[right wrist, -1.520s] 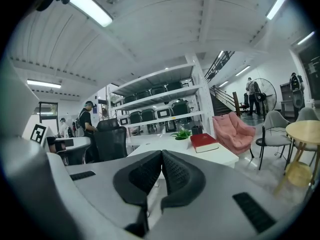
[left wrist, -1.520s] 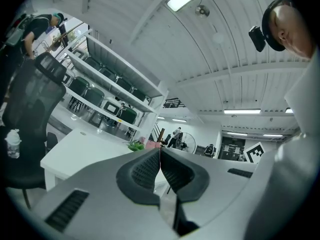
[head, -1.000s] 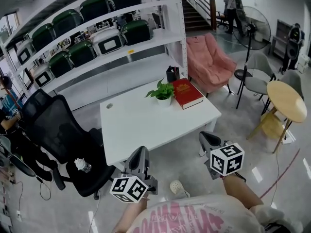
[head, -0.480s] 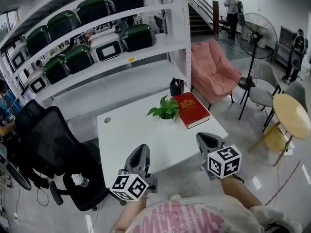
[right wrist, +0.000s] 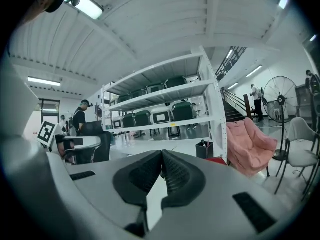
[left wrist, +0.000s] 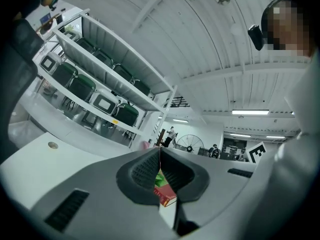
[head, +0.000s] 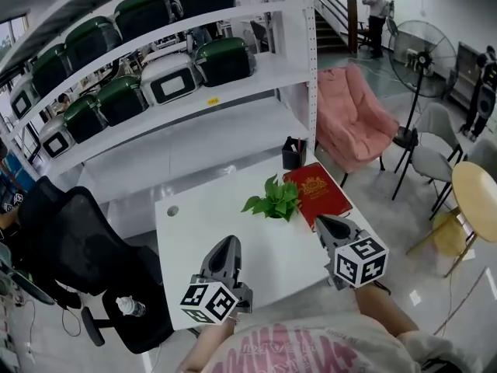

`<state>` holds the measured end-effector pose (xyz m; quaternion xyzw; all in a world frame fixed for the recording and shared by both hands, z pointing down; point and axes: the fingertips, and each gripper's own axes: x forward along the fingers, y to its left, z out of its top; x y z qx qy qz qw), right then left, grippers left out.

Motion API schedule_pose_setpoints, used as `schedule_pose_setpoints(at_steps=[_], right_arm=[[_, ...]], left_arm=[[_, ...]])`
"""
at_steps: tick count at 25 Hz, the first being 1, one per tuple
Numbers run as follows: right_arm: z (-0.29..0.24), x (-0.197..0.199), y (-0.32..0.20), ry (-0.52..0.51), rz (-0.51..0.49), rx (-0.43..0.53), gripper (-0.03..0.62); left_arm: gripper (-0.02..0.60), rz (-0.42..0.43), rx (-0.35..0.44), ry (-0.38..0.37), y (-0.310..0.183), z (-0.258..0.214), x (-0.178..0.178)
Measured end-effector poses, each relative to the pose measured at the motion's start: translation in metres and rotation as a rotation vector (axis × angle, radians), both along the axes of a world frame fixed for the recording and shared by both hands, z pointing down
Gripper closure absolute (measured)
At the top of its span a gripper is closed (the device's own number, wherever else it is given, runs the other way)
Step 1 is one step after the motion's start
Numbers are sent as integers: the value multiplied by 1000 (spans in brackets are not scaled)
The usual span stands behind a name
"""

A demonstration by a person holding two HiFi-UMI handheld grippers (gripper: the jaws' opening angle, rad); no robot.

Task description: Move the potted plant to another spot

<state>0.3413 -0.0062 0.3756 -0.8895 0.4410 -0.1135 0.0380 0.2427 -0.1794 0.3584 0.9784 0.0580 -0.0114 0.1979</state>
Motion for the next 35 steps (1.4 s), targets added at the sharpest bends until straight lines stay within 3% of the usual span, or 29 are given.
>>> schedule_pose_setpoints(at_steps=[7,14,18,21,24,29,35], right_arm=[[26,56,-35,-31,-4,-33,577],[68,96,-46,-87,18,-80,562],[100,106,-54,-137,-36,-140,449],[123,106,-69,-196,-109,-160,273],[144,105,-82,-221,-174,-189,169],[171,112,-98,-209,-220,-243,84],[186,115,-120,-193,-254,-268,43]], left_arm=[[557,-33,-20,-23,-41,15,47],[557,-54,-25,-46,-66,28,69],[557,-81,-47,-60,-77,37,71],[557,-105,-54,-75,-88,41,69],[557,-134,-63,-100,-95,49,63],[557,-169,-71,-130,-98,62,54],[557,-237,-81,-146,-100,70,39]])
